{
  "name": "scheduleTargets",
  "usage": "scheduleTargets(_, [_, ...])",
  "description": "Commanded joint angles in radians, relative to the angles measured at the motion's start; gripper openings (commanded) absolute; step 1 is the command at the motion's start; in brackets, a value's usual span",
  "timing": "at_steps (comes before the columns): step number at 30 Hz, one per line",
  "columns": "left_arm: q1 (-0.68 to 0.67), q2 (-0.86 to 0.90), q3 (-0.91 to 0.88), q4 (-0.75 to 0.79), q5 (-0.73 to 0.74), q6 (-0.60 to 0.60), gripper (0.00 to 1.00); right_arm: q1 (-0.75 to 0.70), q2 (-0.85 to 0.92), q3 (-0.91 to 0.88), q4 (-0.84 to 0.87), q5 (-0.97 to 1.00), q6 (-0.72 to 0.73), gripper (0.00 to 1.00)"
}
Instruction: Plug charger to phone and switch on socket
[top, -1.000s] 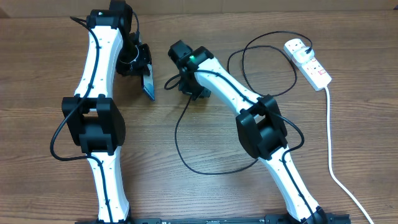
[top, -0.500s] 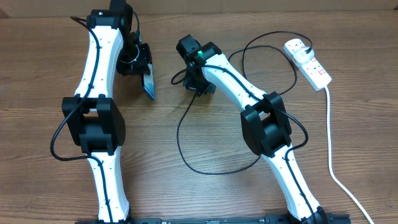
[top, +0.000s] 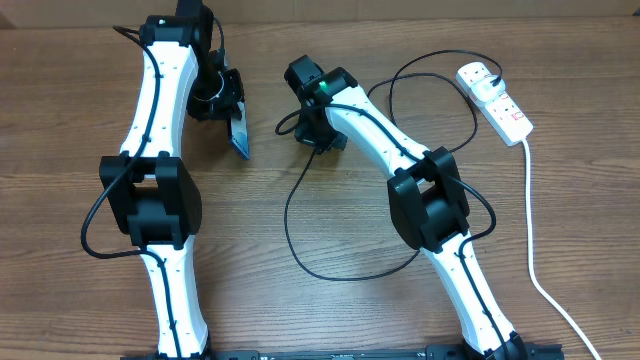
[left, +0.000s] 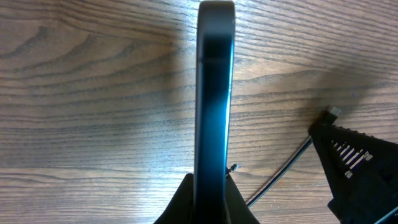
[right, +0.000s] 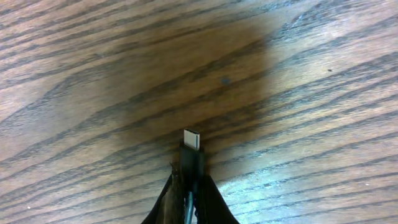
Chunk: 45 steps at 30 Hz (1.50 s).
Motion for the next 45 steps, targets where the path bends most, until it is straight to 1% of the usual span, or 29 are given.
scheduleTargets(1, [-0.002,-0.055,0.026,0.013,0.049,0.021,0.04,0.008,0.029,-0.01,-0.005,-0.119,-0.008,0.04])
scheduleTargets(3, [-0.002,-0.055,0.026,0.037,0.139,0.06,0.04,0.004,0.003,0.008,-0.012,-0.169,-0.019,0.04])
scheduleTargets(6, [0.003,-0.055,0.031,0.079,0.28,0.091,0.04,0.003,-0.056,0.013,-0.016,-0.227,-0.082,0.04])
scheduleTargets(8, [0.022,-0.055,0.051,0.13,0.44,0.09,0.04,0.003,-0.15,0.014,-0.053,-0.268,-0.133,0.04])
scheduleTargets(11, [0.048,-0.055,0.082,0.182,0.638,0.09,0.04,0.003,-0.247,0.014,-0.105,-0.329,-0.195,0.04])
scheduleTargets(14, [0.072,-0.055,0.101,0.231,0.85,0.07,0.04,0.007,-0.34,0.014,-0.146,-0.436,-0.313,0.04])
scheduleTargets(16, [0.082,-0.055,0.101,0.257,0.99,0.068,0.04,0.012,-0.394,0.014,-0.169,-0.488,-0.366,0.04])
scheduleTargets(20, [0.086,-0.055,0.101,0.272,1.163,0.068,0.04,0.024,-0.476,0.014,-0.19,-0.54,-0.402,0.04])
scheduleTargets(22, [0.085,-0.055,0.101,0.289,1.249,0.067,0.04,0.031,-0.499,0.014,-0.195,-0.579,-0.432,0.04])
scheduleTargets(25, [0.083,-0.055,0.101,0.325,1.353,0.039,0.04,0.04,-0.507,0.014,-0.202,-0.583,-0.435,0.04])
scheduleTargets(26, [0.082,-0.055,0.101,0.34,1.376,0.016,0.04,0.044,-0.507,0.012,-0.206,-0.583,-0.436,0.04])
scheduleTargets(29, [0.082,-0.055,0.101,0.351,1.376,-0.054,0.04,0.052,-0.505,0.004,-0.204,-0.583,-0.435,0.04])
scheduleTargets(32, [0.082,-0.055,0.101,0.351,1.376,-0.058,0.04,0.054,-0.505,0.004,-0.196,-0.571,-0.435,0.04])
scheduleTargets(36, [0.082,-0.055,0.101,0.351,1.376,-0.056,0.04,0.053,-0.505,0.004,-0.19,-0.468,-0.384,0.04])
scheduleTargets(40, [0.083,-0.055,0.101,0.373,1.371,-0.056,0.04,0.053,-0.505,0.004,-0.205,-0.444,-0.381,0.04])
scheduleTargets(42, [0.084,-0.055,0.101,0.377,1.329,-0.056,0.04,0.058,-0.505,-0.003,-0.211,-0.415,-0.381,0.04])
scheduleTargets(45, [0.088,-0.055,0.101,0.365,1.202,-0.056,0.04,0.069,-0.503,-0.026,-0.24,-0.352,-0.363,0.04])
